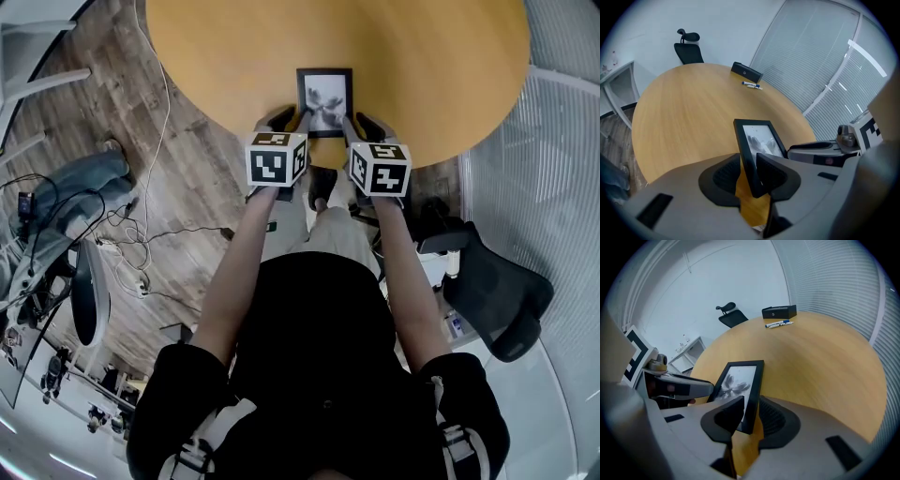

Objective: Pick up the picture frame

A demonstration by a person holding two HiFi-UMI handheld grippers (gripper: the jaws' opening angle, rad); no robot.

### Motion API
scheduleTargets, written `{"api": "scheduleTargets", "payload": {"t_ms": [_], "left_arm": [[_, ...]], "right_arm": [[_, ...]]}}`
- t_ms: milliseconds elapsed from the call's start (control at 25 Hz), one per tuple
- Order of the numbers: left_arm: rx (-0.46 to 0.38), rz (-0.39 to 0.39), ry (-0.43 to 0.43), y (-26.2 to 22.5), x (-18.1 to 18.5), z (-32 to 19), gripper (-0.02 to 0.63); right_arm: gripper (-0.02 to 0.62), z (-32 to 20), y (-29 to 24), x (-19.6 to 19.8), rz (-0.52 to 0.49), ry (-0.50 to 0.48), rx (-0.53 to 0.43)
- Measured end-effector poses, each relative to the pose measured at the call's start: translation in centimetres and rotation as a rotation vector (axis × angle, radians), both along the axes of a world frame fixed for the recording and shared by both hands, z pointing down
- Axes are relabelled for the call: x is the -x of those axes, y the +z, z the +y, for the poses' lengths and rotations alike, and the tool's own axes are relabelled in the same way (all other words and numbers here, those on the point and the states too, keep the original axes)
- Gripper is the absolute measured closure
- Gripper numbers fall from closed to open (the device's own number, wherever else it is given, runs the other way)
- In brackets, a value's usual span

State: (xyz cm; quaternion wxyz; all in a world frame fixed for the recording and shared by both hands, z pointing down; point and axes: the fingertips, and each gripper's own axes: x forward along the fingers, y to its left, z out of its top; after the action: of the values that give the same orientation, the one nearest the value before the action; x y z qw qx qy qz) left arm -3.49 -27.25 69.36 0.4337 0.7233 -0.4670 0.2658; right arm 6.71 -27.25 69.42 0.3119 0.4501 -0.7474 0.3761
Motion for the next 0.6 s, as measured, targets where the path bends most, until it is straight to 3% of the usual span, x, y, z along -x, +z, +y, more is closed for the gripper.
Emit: {"api": "scheduleTargets", "payload": {"t_ms": [600], "left_arm": [[0.033, -0.014, 0.000, 1.8, 1.1, -1.5, 0.503]], "right_arm": [[0.491, -2.0, 1.6, 2.2, 0.045, -0.012, 0.032]]}}
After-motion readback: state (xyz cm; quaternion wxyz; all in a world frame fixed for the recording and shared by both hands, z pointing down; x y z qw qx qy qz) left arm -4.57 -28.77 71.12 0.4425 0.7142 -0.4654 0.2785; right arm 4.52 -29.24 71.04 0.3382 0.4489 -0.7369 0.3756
